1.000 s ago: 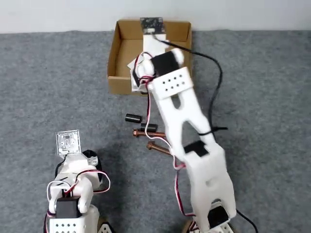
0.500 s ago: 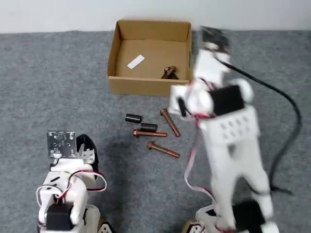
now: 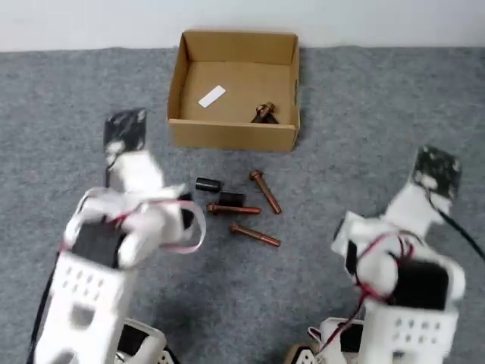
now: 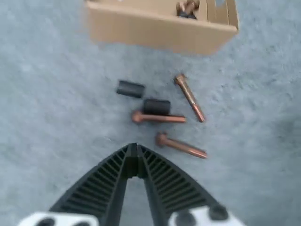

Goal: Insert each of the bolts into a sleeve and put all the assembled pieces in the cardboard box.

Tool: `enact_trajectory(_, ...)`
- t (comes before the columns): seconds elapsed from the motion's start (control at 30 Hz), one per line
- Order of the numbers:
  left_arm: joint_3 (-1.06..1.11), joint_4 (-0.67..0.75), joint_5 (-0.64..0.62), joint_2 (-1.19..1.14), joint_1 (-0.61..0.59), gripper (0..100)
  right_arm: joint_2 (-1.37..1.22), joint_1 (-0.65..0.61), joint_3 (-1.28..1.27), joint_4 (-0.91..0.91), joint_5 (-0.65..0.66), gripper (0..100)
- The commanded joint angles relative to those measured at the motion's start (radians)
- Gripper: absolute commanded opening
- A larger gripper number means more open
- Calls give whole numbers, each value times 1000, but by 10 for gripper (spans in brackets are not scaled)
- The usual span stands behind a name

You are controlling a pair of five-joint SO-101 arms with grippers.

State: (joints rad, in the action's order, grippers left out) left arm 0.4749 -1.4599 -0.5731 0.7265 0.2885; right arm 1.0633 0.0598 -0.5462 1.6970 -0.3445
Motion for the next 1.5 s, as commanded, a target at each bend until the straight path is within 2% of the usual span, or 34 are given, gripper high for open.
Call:
enact_trajectory(0.0,-211,-29,-89,-230,43,6,154,74,-75,-18,54,8)
enact_trajectory(0.13,-308,-21,-206,-425,75,6,297,140,-178,-16,104,8)
enact_trajectory(0.33,-466,-23,-285,-678,114,8,440,171,-276,-36,106,8)
enact_trajectory(0.73,-894,-32,-284,-1122,135,14,570,173,-358,-53,100,8)
enact_trajectory(0.93,-1084,-97,-284,-1306,143,163,598,173,-362,-53,103,8)
enact_trajectory(1.13,-1248,-170,-284,-1465,163,155,598,173,-362,-53,103,8)
enact_trajectory(1.47,-1466,-172,-282,-1711,155,155,595,173,-362,-53,103,8)
